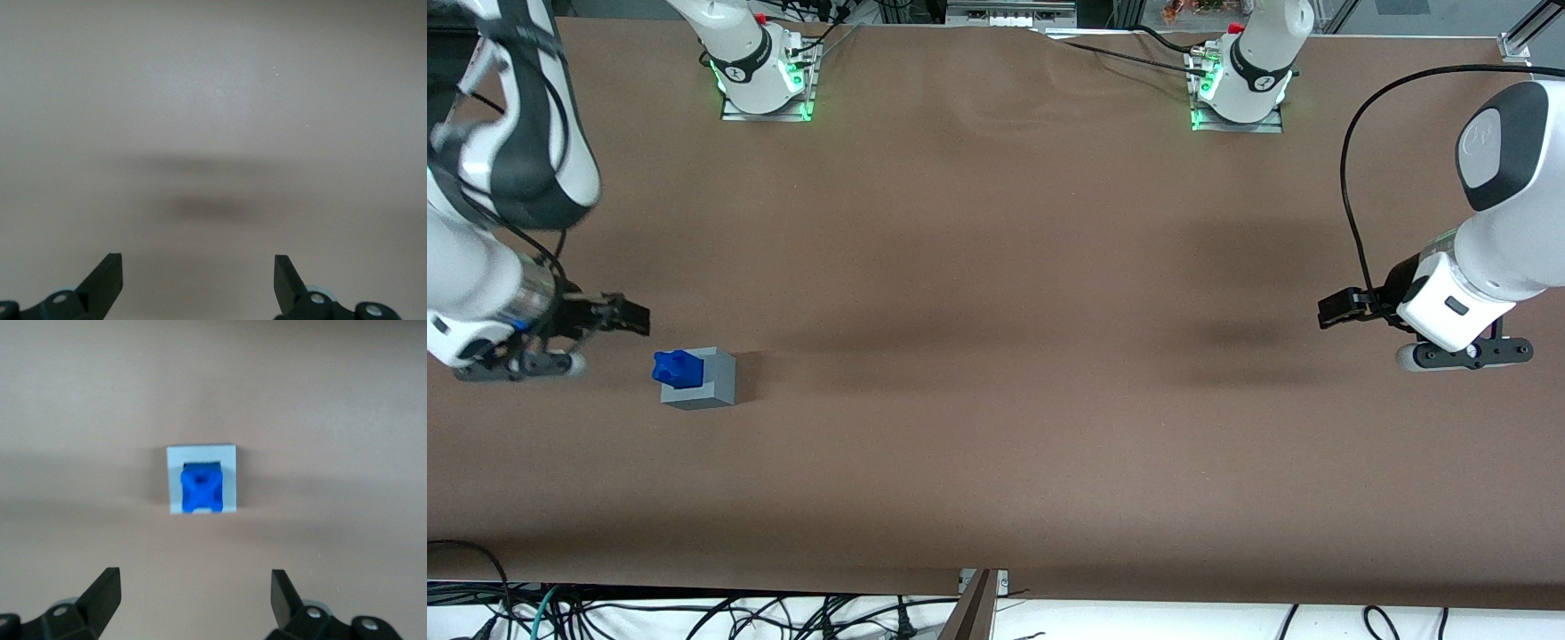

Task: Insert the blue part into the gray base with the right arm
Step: 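Open the right gripper and withdraw it up from the base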

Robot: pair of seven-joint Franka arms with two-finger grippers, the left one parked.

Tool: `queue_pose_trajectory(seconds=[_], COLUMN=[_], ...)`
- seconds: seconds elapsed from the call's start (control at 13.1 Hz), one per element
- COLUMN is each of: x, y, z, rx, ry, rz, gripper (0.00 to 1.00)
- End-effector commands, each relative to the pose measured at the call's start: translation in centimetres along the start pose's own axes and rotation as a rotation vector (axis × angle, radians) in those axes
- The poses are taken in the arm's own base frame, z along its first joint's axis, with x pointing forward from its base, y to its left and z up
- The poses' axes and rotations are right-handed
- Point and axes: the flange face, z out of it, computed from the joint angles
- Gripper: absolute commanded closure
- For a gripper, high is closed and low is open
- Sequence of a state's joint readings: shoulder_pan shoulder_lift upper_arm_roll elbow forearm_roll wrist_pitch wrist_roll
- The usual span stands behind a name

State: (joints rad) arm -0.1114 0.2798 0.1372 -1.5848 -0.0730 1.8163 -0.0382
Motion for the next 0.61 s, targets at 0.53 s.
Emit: queue_pose_trajectory(seconds=[0.53], x=[-12.1], y=[0.3], z=[-16.3], rx=[0.06], ry=[-0.004], rz=[0.037], gripper=[0.01])
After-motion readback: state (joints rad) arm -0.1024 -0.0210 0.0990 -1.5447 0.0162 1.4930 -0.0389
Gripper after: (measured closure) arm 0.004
